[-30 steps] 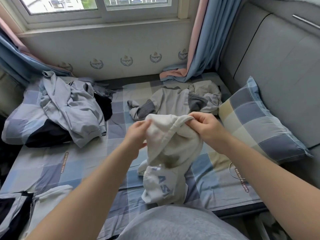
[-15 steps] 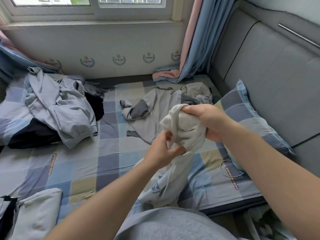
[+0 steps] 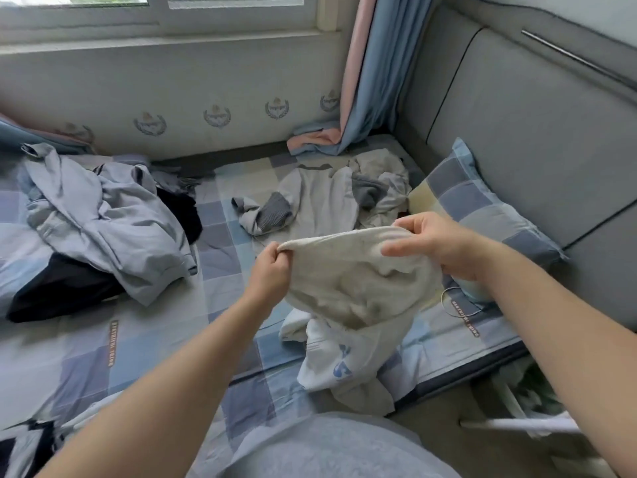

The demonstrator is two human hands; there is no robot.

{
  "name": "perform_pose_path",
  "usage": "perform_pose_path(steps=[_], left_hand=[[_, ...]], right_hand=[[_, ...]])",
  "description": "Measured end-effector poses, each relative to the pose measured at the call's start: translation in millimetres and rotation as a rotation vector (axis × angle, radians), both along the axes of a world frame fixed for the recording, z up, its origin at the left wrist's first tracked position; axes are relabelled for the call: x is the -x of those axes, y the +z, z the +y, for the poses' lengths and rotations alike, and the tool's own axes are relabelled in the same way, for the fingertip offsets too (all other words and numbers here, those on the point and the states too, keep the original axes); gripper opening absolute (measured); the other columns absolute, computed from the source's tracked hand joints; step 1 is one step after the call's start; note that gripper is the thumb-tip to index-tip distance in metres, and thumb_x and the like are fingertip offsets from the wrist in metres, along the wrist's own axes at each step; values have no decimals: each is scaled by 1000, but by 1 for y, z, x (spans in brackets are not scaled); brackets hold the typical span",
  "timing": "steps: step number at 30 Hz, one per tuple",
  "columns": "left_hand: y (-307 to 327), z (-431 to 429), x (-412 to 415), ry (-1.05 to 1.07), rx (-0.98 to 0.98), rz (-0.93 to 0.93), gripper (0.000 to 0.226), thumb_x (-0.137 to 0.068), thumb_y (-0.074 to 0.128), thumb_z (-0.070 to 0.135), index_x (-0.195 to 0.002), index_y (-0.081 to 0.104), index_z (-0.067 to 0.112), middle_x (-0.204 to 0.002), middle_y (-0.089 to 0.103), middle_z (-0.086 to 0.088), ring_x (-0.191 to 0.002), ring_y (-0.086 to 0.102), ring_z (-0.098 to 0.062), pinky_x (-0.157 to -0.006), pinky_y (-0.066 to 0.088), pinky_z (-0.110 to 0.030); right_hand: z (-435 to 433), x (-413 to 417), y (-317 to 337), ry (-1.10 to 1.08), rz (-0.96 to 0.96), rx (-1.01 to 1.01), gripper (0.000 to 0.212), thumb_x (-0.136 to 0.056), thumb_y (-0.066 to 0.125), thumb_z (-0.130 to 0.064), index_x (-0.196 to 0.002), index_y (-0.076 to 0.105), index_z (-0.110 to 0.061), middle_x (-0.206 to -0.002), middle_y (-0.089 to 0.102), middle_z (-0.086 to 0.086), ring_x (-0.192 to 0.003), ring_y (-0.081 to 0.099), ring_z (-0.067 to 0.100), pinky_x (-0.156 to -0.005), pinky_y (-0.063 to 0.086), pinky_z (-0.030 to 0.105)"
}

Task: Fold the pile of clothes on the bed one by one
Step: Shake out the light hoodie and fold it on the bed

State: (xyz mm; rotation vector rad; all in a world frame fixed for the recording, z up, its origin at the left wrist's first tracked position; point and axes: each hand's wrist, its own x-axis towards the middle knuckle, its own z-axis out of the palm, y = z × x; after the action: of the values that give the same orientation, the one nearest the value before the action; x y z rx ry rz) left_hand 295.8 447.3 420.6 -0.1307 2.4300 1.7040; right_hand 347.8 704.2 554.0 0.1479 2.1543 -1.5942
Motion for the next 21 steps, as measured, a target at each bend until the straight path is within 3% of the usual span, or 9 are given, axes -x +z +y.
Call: perform_pose_path(steps=[3, 5, 7, 9, 11, 13, 15, 17, 21], left_hand=[[18, -48, 3, -53, 48, 86, 24, -104, 44, 18, -84, 53, 8, -73, 43, 1, -63, 36, -9, -51, 28, -19], [24, -73, 5, -139, 131, 128, 27, -103, 48, 19, -76, 47, 18, -68, 41, 4, -59, 34, -9, -50, 27, -21], [25, -98, 5, -172, 176, 140, 28, -103, 49, 20, -75, 48, 21, -68, 43, 5, -58, 36, -11, -52, 29, -26], [27, -122, 4, -133, 173, 136, 24, -103, 49, 19, -79, 51, 16, -69, 43, 3, -60, 37, -12, -54, 30, -29], [34, -144, 0, -82, 202, 147, 23, -103, 47, 19, -80, 52, 14, -70, 44, 3, -63, 39, -13, -57, 31, -32], [42, -164, -2, -30, 272, 168, 25, -102, 45, 20, -78, 50, 17, -70, 46, 3, -66, 44, -17, -60, 37, -35], [52, -181, -3, 23, 309, 162, 26, -102, 42, 24, -79, 50, 16, -73, 49, 1, -73, 53, -26, -66, 52, -47], [64, -193, -9, 78, 334, 165, 26, -102, 41, 27, -83, 53, 14, -76, 53, -1, -81, 58, -33, -73, 56, -56], [103, -188, -30, 161, 356, 283, 27, -104, 39, 25, -85, 52, 11, -76, 54, -4, -83, 58, -36, -74, 53, -51]], right_hand=[[-13, -8, -23, 192, 12, -463, 16, -79, 77, -3, -87, 63, -7, -76, 63, 1, -69, 57, 13, -58, 44, 21], [-22, -10, -54, 259, -1, -770, 12, -79, 71, -4, -86, 62, -9, -81, 64, 5, -76, 58, 20, -62, 42, 31], [-35, -14, -87, 217, 8, -1023, 8, -86, 63, -9, -83, 58, -14, -87, 62, 7, -84, 57, 28, -65, 40, 34], [-51, -14, -115, 64, 75, -1130, 12, -90, 56, -7, -82, 53, -17, -91, 55, 8, -88, 54, 31, -66, 37, 35], [-65, -11, -133, -65, 121, -1085, 13, -89, 53, -6, -83, 53, -18, -93, 50, 9, -92, 55, 34, -70, 38, 35], [-77, -3, -134, -134, 100, -980, 14, -88, 53, -6, -81, 56, -17, -94, 58, 13, -93, 57, 36, -71, 44, 37], [-85, 5, -120, -143, 98, -750, 16, -88, 57, -1, -77, 61, -13, -86, 64, 14, -86, 61, 34, -66, 54, 39], [-91, 6, -89, -115, 143, -459, 16, -91, 63, 2, -78, 64, -6, -77, 62, 11, -74, 61, 25, -57, 57, 33], [-75, -8, -18, -84, 269, -145, 5, -90, 71, -5, -92, 66, -6, -81, 65, 8, -67, 64, 13, -57, 56, 25]])
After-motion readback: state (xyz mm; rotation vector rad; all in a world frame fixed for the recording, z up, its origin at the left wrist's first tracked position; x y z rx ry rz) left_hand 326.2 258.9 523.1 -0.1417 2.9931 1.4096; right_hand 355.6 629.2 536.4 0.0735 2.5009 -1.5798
